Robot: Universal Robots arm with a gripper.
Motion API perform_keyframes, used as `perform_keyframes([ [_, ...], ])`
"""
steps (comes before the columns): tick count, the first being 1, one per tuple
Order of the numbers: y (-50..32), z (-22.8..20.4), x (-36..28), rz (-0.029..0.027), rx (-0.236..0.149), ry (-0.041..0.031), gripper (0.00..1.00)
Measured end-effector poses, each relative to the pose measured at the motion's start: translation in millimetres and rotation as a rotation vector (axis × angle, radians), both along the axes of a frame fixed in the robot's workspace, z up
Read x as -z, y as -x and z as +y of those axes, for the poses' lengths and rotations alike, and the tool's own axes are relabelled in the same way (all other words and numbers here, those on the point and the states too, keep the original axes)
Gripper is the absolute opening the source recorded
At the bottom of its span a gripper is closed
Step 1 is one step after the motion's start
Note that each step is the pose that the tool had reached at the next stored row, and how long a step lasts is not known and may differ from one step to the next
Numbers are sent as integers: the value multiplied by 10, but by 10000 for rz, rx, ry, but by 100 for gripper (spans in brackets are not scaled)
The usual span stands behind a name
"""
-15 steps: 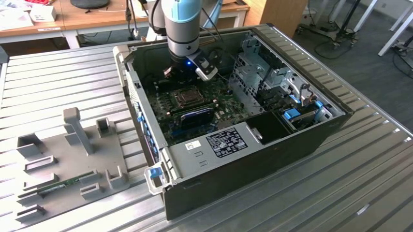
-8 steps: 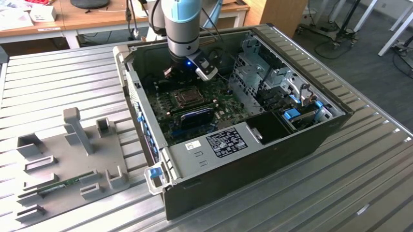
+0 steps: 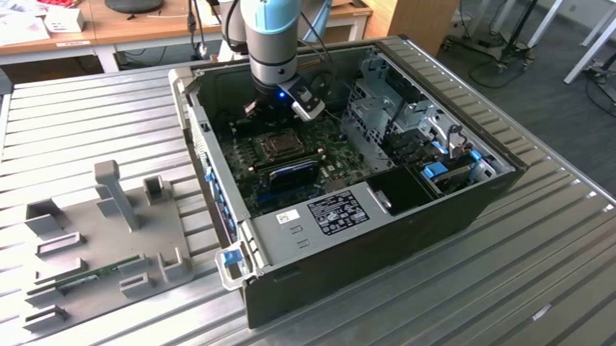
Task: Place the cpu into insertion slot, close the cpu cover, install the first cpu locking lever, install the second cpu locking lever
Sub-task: 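Install the first cpu locking lever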
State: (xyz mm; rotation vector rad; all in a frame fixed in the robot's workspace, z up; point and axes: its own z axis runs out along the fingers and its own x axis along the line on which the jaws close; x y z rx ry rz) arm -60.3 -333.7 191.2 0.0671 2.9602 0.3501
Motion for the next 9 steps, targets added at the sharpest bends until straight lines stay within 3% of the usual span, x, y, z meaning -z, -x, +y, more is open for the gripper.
perform_keyframes([
  [9, 0, 1, 4, -2, 0, 9, 10],
])
